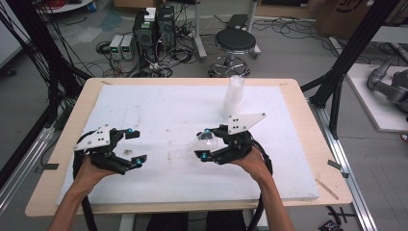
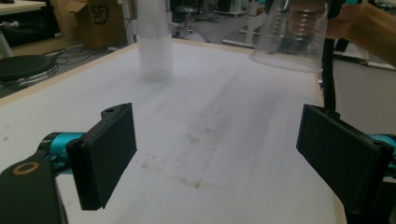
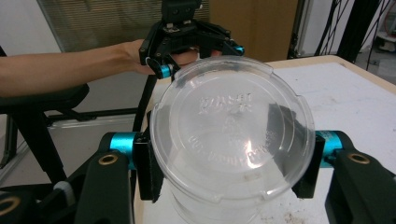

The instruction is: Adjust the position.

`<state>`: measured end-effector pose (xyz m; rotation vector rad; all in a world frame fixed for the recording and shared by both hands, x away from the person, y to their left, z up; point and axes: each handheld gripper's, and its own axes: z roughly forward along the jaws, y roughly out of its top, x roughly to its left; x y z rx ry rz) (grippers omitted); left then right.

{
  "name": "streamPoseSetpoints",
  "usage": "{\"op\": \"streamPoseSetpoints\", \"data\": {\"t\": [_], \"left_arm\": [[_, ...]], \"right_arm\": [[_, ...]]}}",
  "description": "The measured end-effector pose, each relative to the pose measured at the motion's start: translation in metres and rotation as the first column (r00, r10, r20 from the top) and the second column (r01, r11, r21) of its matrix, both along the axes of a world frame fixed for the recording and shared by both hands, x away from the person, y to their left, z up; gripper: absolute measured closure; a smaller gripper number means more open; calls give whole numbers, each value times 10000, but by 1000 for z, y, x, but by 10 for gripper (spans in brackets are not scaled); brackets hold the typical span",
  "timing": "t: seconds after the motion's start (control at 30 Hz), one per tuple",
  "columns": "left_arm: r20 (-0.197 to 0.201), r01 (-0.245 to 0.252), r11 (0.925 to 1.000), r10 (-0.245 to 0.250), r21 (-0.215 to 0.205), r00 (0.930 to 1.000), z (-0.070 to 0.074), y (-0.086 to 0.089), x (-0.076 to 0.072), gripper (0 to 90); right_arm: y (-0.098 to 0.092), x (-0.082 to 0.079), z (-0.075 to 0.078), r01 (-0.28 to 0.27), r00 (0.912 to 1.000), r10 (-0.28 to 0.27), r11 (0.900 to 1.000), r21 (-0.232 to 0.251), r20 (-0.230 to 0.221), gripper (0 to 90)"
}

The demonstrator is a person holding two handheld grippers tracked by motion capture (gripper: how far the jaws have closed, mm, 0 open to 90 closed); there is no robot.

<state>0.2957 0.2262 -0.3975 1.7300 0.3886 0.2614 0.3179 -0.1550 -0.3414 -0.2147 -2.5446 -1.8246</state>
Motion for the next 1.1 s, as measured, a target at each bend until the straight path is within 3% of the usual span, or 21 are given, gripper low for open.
{"op": "streamPoseSetpoints", "data": {"t": [0.2,0.33,0.6,0.83,1.1], "left_arm": [[70,1007,9944,-1005,-314,9949,10,-35,4,120],[148,1653,9855,-1648,-381,9862,13,-63,4,120],[263,2278,9709,-2265,-734,9737,12,-100,5,120],[305,2528,9632,-2511,-914,9675,11,-117,4,121],[275,2694,9584,-2680,-942,9630,9,-121,4,125]], "right_arm": [[1,-1,1,-252,9997,252,9996,110,-37,419],[3,-1,0,-350,9994,351,9992,193,-34,419],[8,-2,-2,-528,9985,534,9978,405,-117,419],[11,-3,-4,-607,9980,617,9954,736,-118,418],[11,-3,-4,-753,9970,769,9921,1000,-123,418]]}}
